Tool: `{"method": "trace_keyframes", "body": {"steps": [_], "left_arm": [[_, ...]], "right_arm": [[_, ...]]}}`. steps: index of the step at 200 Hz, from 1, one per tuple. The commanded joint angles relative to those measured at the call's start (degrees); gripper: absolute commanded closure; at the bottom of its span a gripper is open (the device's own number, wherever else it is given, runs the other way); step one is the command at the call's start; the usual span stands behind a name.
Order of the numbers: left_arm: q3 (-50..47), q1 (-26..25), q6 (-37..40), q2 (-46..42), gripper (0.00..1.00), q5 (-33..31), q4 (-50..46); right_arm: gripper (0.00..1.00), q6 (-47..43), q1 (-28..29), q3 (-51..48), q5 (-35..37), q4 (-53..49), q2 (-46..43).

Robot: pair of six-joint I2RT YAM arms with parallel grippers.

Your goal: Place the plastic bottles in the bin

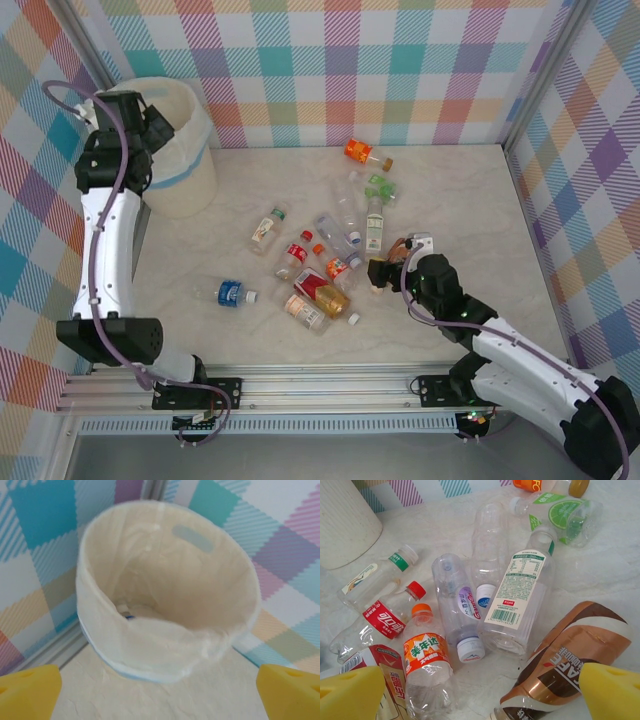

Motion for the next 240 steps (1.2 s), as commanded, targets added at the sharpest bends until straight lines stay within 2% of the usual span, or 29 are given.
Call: {"method": "trace_keyframes", "body": {"steps": [1, 26, 50, 69, 88, 102, 120, 157, 204, 240], "left_arm": [[-5.5, -2.8, -3.9, -6.8, 0.00, 1.4, -1.2], [-17.3, -7.4, -8.1, -13.9, 0.00, 2.9, -2.5], [-30.1, -12.6, -15.7, -20.5, 0.00, 3.2, -4.3], [-39.9, -14.5, -22.2, -25.1, 0.00, 6.2, -5.2], [-48.1, -14.8, -26.8, -27.1, 0.00, 12.6, -3.7], [-51.9, -15.2, -28.4, -26.4, 0.00, 15.0, -3.6], [-55.3, -15.3, -29.4, -24.6, 0.00, 14.9, -3.6], [-59.4, -15.3, -32.9, -19.1, 0.00, 16.5, 2.5], [-61.8, -14.9, -44.0, -11.1, 0.00, 14.2, 3.3], [-67.2, -14.1, -47.2, -9.4, 0.00, 15.0, 12.3]], "right_arm": [[0.00, -0.8, 0.0, -0.6, 1.8, 6.3, 0.7], [0.00, -0.2, 0.0, -0.7, 3.0, 8.3, 1.5], [0.00, -1.3, 0.0, 0.8, 2.1, 6.4, 1.5], [0.00, -2.3, 0.0, 2.0, 1.5, 3.5, 1.4], [0.00, -2.8, 0.0, 2.2, 1.2, 2.6, 1.5], [0.00, -2.9, 0.0, 2.3, 0.9, 2.6, 1.9], [0.00, -2.7, 0.0, 2.6, 0.1, 2.8, 2.8], [0.00, -0.7, 0.0, 2.6, -0.6, 3.4, 3.9], [0.00, -0.9, 0.0, 3.1, -0.5, 2.1, 3.8], [0.00, -0.8, 0.0, 3.1, -0.6, 1.2, 3.4]]}}
